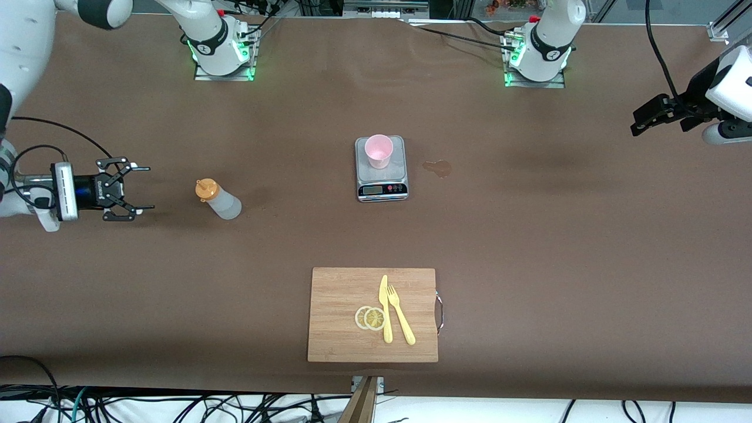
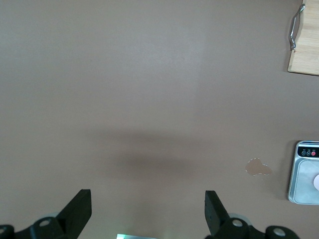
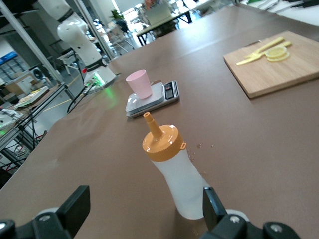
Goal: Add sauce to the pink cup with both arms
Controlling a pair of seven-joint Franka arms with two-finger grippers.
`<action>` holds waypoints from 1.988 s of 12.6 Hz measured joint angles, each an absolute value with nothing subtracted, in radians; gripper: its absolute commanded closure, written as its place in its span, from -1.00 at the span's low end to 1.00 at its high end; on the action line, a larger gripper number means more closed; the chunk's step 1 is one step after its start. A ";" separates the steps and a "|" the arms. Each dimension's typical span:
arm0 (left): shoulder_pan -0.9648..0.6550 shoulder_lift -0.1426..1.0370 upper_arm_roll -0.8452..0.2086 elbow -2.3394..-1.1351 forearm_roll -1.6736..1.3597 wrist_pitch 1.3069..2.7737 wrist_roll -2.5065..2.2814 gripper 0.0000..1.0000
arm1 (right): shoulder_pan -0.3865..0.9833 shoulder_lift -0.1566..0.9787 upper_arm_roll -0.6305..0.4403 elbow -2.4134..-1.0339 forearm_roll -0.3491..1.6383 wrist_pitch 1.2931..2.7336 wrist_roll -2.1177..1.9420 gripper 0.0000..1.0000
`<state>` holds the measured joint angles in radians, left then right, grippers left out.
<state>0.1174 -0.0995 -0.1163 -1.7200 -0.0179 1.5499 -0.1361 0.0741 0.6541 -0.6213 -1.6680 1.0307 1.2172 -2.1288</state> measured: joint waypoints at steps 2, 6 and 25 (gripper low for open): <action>0.117 -0.100 -0.116 -1.720 -0.018 1.550 -0.136 -1.00 | 0.070 0.555 -0.589 -1.736 0.966 1.296 -2.016 -1.00; 0.117 -0.100 -0.116 -1.721 -0.018 1.550 -0.136 -1.00 | 0.068 0.406 -0.522 -1.780 0.837 1.385 -1.735 -1.00; 0.118 -0.101 -0.116 -1.721 -0.018 1.550 -0.136 -1.00 | 0.058 -0.024 -0.120 -1.900 0.136 1.687 -0.460 -1.00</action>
